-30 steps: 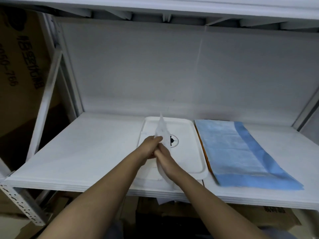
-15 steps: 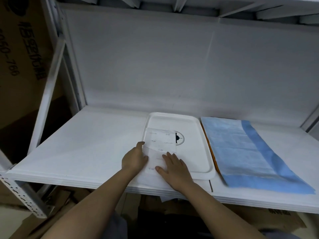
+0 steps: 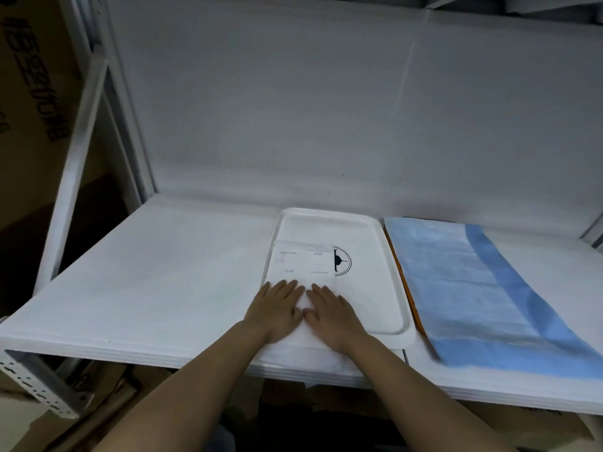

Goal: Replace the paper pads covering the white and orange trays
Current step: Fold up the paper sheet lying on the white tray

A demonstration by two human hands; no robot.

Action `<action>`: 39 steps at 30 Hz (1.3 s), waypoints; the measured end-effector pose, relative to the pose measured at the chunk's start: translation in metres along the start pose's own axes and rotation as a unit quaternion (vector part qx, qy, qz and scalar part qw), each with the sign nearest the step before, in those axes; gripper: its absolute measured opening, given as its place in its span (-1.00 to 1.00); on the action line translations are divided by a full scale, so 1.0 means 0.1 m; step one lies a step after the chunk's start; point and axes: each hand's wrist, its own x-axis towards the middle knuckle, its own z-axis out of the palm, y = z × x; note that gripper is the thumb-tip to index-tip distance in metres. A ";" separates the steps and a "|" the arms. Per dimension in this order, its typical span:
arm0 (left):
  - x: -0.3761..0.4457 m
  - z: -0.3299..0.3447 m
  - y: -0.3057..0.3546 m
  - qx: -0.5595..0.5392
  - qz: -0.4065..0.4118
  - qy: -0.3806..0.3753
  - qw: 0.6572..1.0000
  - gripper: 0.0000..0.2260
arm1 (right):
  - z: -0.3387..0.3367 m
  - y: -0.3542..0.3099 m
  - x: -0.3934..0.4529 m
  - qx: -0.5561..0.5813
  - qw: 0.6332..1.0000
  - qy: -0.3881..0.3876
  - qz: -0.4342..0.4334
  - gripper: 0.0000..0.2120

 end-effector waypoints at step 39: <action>-0.72 0.01 0.07 0.088 0.022 -0.003 0.996 -0.26 | -0.06 0.02 -0.83 -0.131 0.986 0.061 -0.080 -0.41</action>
